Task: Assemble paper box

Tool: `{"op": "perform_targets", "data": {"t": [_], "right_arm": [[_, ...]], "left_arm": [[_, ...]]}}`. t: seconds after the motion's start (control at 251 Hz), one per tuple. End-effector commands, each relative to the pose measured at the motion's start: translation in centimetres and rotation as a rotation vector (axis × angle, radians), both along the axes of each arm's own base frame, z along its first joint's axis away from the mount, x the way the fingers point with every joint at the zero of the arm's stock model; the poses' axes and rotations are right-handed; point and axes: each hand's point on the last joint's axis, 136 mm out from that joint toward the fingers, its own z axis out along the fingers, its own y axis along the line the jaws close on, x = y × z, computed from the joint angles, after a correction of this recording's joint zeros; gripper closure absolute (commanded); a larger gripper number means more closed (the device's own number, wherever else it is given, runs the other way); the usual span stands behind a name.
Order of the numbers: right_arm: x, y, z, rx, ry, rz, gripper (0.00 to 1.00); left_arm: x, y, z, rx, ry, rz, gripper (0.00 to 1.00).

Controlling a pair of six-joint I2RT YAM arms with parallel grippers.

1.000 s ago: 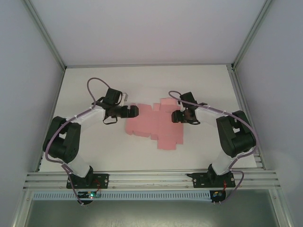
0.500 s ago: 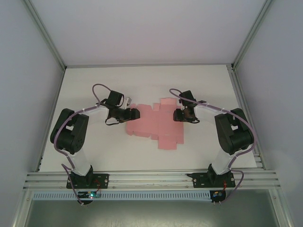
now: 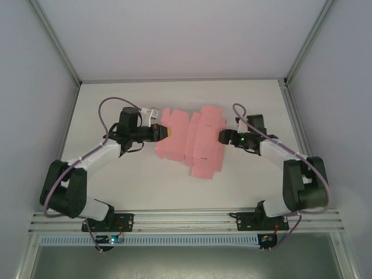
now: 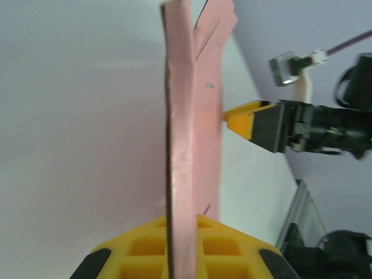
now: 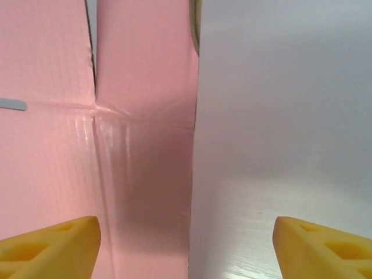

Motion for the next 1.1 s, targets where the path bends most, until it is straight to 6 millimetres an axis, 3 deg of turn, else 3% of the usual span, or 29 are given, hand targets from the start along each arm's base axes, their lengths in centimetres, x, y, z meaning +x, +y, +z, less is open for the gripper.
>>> {"op": "perform_targets", "data": {"t": [0.0, 0.152, 0.311, 0.427, 0.495, 0.742, 0.806, 0.826, 0.854, 0.898, 0.906, 1.01, 1.093], "right_arm": [[-1.8, 4.0, 5.2, 0.245, -0.168, 0.259, 0.21], [-3.7, 5.1, 8.7, 0.359, -0.293, 0.372, 0.21], [-4.7, 3.3, 11.4, 0.343, -0.417, 0.367, 0.21], [-6.1, 3.1, 13.1, 0.363, -0.465, 0.397, 0.27], [-6.8, 3.2, 13.7, 0.366, -0.49, 0.411, 0.37], [-8.0, 3.7, 16.4, 0.377, -0.579, 0.453, 1.0], [-7.9, 3.7, 17.0, 0.366, -0.6, 0.446, 1.0], [-7.9, 3.7, 17.0, 0.36, -0.604, 0.443, 1.0], [-7.7, 3.7, 17.0, 0.347, -0.609, 0.437, 1.0], [-7.6, 3.9, 16.4, 0.306, -0.591, 0.436, 1.0], [-7.6, 4.0, 16.2, 0.293, -0.586, 0.439, 1.0], [-7.8, 5.2, 12.5, 0.084, -0.464, 0.488, 1.0], [-7.9, 6.4, 9.3, -0.079, -0.341, 0.556, 1.0]], "left_arm": [[-1.6, -1.1, 5.3, -0.14, -0.167, -0.085, 1.0], [-2.9, -0.8, 8.4, -0.224, -0.215, -0.068, 1.0], [-4.5, -0.2, 10.6, -0.255, -0.273, -0.057, 1.0], [-4.8, 0.7, 11.3, -0.234, -0.306, 0.006, 1.0], [-4.9, 1.2, 11.5, -0.23, -0.325, 0.045, 1.0], [-5.0, 2.4, 11.0, -0.212, -0.342, 0.126, 1.0], [-4.5, 3.0, 10.1, -0.169, -0.321, 0.174, 1.0], [-4.3, 3.3, 9.5, -0.144, -0.305, 0.202, 0.89], [-3.9, 3.9, 8.5, -0.096, -0.279, 0.244, 0.65], [-3.3, 5.3, 6.6, 0.004, -0.229, 0.321, 0.07], [-3.2, 5.6, 6.3, 0.023, -0.219, 0.337, 0.02], [-2.9, 10.4, 1.9, 0.299, -0.1, 0.544, 0.0], [-3.4, 12.8, 0.4, 0.431, -0.04, 0.624, 0.0]]}}
